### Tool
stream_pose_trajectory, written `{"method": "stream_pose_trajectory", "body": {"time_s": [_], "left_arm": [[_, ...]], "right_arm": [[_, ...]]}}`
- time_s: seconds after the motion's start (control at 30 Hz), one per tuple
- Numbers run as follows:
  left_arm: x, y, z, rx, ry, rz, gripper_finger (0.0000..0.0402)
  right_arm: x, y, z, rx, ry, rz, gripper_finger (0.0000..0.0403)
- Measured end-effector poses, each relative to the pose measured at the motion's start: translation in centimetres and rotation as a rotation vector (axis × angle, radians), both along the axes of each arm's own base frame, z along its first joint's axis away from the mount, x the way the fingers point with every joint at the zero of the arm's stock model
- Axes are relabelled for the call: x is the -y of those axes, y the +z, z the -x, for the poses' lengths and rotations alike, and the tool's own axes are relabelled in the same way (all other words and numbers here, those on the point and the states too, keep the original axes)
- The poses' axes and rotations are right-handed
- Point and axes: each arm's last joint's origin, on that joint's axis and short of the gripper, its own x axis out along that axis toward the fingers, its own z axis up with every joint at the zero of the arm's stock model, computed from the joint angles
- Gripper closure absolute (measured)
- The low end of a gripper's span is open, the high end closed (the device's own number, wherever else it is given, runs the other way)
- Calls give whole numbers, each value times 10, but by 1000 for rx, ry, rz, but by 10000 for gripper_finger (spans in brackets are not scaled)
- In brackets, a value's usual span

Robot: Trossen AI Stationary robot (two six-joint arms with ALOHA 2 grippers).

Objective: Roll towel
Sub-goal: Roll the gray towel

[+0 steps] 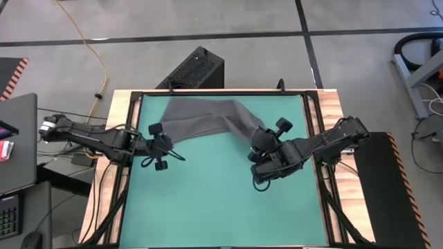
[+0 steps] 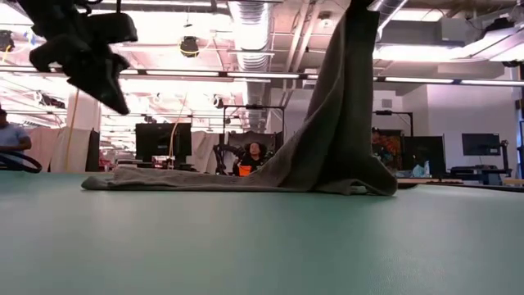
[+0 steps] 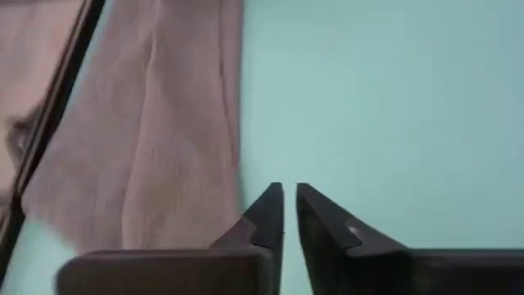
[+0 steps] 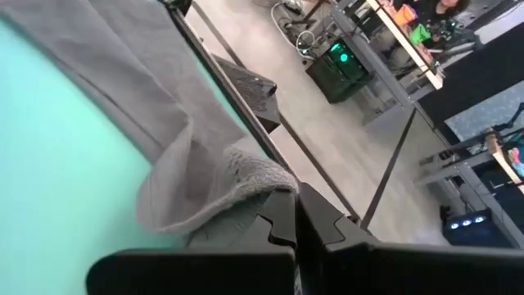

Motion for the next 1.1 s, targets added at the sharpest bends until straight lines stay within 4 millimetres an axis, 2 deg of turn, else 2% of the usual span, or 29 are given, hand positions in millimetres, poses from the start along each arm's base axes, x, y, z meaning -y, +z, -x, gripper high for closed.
{"method": "stream_pose_trajectory", "body": {"time_s": [0.13,0.23,0.27,0.37,0.53,0.7,0.87,0.97,1.1], "left_arm": [[-5,-11,-11,-45,0,-69,314],[-12,-12,-31,69,138,-53,276],[-14,-17,-36,54,161,-50,266],[-20,-39,-46,-135,221,-60,247],[-27,-74,-60,-380,314,-99,239],[-28,-98,-66,-477,306,-123,239],[-30,-100,-67,-472,314,-151,239],[-39,-101,-66,-485,331,-164,239],[-51,-107,-61,-493,340,-98,244]], "right_arm": [[3,-4,-2,-2,-9,-9,392],[2,-6,-2,-14,-6,-6,392],[2,-6,-2,-18,-5,-5,392],[2,-9,-1,-33,-2,0,392],[1,-16,1,-71,3,-1,392],[1,-19,2,-90,5,5,392],[1,-19,2,-99,7,8,392],[1,-19,2,-98,7,8,392],[0,-19,1,-96,9,-1,392]]}}
